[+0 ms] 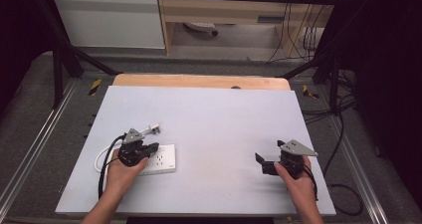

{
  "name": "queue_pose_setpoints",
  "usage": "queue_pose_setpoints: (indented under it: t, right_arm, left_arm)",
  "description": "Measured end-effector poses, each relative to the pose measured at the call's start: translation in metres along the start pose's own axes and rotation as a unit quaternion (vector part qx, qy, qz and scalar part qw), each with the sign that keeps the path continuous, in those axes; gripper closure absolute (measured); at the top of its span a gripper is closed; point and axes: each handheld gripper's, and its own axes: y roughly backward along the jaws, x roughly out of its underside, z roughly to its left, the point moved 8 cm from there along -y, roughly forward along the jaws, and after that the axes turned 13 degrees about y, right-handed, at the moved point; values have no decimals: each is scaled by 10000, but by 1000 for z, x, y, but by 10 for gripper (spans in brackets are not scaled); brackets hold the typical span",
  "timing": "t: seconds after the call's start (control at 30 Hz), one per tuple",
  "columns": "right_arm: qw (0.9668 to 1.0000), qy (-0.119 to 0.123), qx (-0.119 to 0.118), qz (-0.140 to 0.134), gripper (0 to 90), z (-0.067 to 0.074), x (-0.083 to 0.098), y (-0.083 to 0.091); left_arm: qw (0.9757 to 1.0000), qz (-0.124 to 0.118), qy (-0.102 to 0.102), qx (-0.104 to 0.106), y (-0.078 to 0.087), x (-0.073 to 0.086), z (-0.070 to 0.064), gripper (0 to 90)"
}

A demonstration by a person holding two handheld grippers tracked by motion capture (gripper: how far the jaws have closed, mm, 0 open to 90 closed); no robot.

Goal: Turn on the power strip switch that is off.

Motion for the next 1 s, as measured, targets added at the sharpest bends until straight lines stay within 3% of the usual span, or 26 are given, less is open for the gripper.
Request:
queue_pose_setpoints:
  t: [0.63,1.0]
  right_arm:
    - [10000,2,-3,-3,28,0,0,0]
    - [10000,9,-11,0,28,0,0,0]
  left_arm:
    - [9999,91,11,-64,-1,2,1,900]
    - [10000,-61,-19,16,-2,2,2,900]
